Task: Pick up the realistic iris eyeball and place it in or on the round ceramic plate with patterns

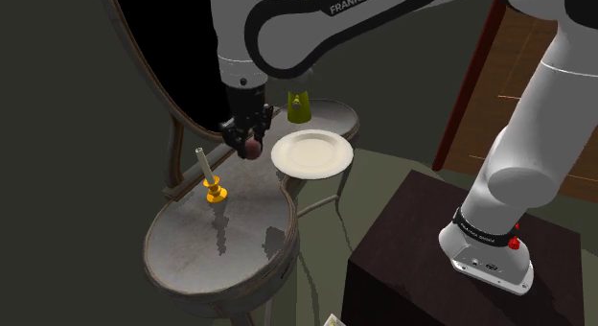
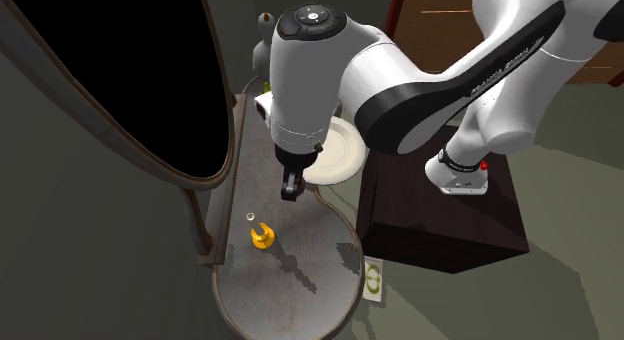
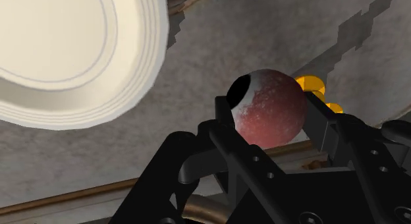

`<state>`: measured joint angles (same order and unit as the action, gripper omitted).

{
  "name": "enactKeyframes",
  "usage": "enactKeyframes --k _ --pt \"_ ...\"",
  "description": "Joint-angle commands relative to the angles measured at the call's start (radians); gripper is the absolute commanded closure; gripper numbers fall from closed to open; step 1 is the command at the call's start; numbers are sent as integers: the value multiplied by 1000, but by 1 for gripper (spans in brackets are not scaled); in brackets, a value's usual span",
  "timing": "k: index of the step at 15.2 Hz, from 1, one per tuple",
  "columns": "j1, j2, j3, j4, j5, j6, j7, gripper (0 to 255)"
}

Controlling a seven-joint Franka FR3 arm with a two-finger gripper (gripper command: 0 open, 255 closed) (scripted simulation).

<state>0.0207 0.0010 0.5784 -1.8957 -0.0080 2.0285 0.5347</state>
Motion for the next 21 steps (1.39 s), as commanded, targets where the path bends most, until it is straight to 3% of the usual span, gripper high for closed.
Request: enactKeyframes --k 1,7,13,21 --pt "-22 -68 -21 -76 48 18 -62 255" --pt "-62 -239 -122 -239 147 20 -249 255" --pt "-96 -376 -246 -369 188 0 -430 255" --pt "-92 -350 -235 -455 192 112 -433 255"
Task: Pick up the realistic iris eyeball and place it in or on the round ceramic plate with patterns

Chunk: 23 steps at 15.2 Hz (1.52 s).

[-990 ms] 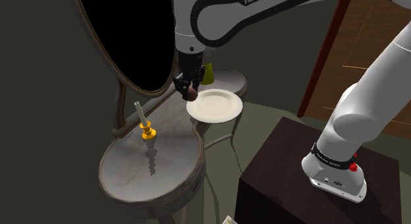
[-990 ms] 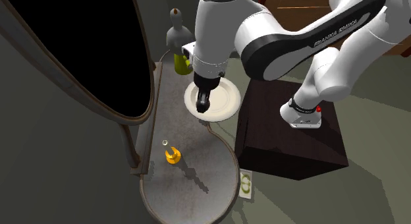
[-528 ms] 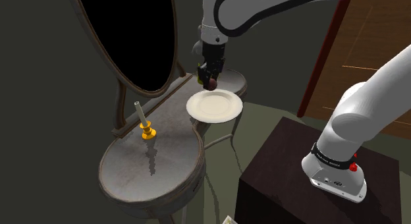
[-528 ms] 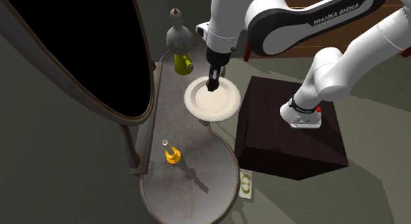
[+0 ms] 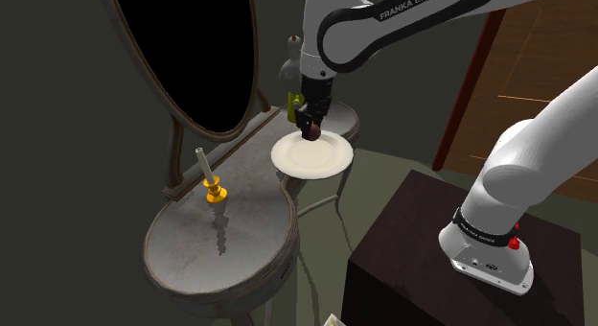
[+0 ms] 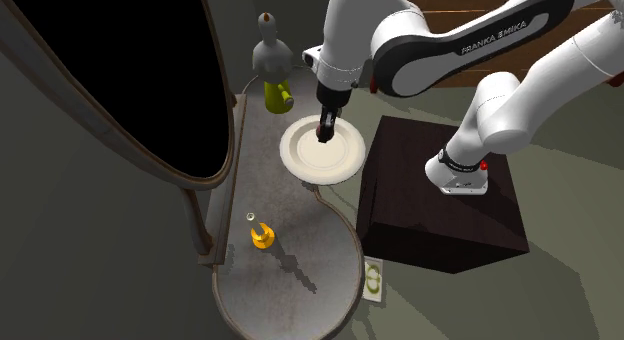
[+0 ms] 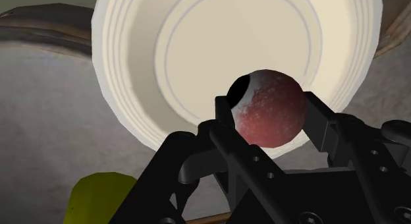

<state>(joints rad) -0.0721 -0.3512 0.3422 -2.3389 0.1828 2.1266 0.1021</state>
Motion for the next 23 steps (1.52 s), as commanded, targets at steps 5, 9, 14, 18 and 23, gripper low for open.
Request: enactKeyframes --k 5,9,14,18,23 --pt "1 26 10 -59 2 86 -1 255" --pt "1 36 13 -73 2 109 -1 255" --pt "1 36 13 -73 2 109 -1 255" --pt "1 36 13 -73 2 109 -1 0" --pt "2 -2 1 -38 5 36 -6 0"
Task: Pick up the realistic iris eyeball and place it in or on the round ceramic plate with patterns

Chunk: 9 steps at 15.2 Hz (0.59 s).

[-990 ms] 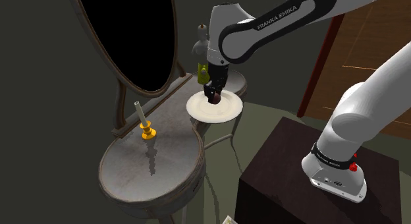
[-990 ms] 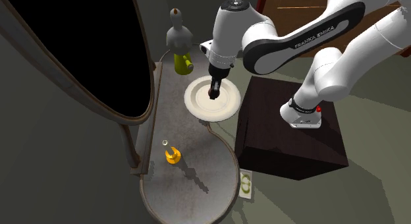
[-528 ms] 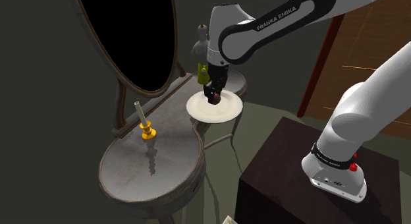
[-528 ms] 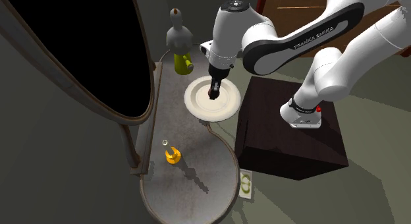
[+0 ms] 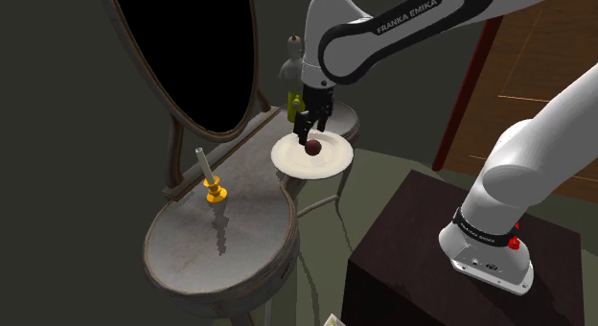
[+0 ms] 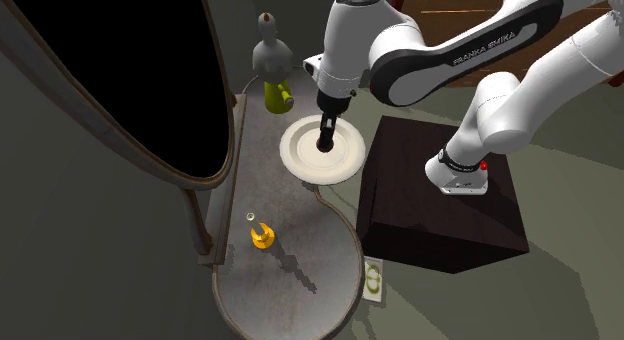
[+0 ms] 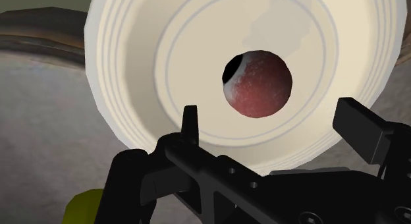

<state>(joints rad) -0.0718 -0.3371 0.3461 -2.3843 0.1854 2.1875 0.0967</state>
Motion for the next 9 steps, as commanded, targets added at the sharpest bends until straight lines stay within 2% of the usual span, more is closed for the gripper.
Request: enactKeyframes --k 1,2,9 --pt "1 -32 -9 28 3 -61 -2 0" --pt "1 -44 -13 44 3 -89 -3 0" --pt "1 -44 -14 44 3 -89 -3 0"
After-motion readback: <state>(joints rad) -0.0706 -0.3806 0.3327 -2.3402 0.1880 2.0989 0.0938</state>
